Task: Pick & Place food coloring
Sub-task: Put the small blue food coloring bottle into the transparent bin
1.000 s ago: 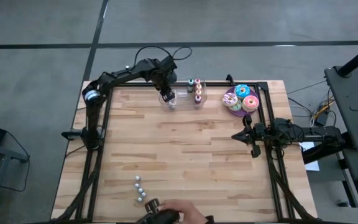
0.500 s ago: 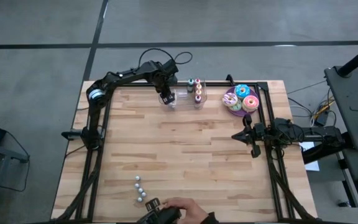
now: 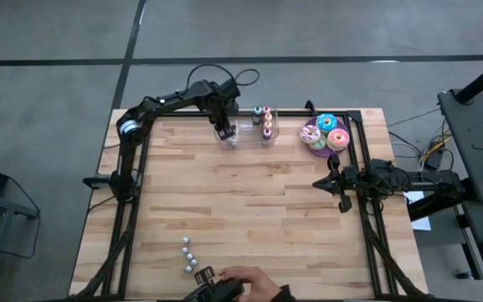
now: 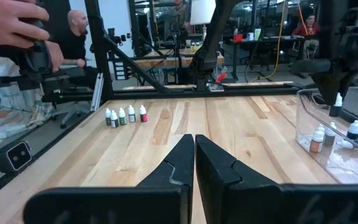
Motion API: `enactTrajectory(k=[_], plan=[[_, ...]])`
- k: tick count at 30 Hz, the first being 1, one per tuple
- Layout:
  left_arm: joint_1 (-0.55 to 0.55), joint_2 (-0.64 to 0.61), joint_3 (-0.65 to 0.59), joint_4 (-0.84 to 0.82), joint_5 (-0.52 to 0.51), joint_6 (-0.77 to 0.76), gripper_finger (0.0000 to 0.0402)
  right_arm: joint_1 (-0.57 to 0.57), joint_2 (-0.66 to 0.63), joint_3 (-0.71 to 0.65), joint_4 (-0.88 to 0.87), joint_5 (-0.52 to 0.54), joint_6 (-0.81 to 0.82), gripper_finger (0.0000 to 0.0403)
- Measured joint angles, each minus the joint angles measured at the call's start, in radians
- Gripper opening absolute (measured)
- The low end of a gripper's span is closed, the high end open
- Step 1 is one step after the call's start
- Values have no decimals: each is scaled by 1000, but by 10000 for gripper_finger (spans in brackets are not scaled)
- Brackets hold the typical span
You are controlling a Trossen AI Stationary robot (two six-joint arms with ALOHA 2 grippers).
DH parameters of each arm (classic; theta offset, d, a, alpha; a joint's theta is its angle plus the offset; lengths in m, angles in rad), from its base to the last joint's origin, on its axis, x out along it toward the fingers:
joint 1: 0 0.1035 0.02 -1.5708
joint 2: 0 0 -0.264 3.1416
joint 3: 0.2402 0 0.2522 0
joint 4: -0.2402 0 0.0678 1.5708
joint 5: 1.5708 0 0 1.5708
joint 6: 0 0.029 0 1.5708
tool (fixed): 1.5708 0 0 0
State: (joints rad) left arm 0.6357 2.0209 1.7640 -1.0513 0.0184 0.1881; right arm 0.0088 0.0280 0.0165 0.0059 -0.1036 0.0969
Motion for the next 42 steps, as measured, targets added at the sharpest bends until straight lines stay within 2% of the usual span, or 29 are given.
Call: enactTrajectory(k=[42], plan=[[-3,51,1,0,-38,21,44,0,0,0,0,0,0,8]])
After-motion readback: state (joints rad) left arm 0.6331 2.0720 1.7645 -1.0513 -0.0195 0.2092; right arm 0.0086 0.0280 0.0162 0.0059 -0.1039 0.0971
